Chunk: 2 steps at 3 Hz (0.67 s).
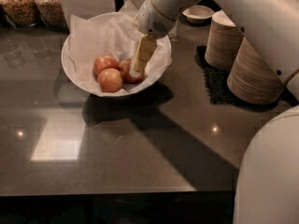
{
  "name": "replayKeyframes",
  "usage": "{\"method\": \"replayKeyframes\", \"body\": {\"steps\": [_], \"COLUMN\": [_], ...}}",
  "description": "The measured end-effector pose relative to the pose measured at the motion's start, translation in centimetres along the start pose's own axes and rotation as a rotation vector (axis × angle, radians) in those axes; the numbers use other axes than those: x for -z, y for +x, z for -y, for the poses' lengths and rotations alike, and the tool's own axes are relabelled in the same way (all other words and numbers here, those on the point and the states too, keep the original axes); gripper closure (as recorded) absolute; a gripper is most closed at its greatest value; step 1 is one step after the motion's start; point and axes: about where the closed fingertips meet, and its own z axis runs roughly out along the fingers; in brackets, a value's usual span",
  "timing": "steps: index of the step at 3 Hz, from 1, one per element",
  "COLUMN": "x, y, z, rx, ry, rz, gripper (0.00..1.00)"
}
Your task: Pick apple from white bowl
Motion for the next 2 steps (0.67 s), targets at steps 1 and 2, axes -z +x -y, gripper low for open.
{"method": "replayKeyframes", "body": {"steps": [1,2], "x": [-2.04,-2.04], "y": [2.21,2.21], "z": [0.03,0.03], "rx": [-0.024,-0.024], "ry": [-0.009,-0.009], "rz": [0.028,0.028], "gripper": [0.00,0.00]}}
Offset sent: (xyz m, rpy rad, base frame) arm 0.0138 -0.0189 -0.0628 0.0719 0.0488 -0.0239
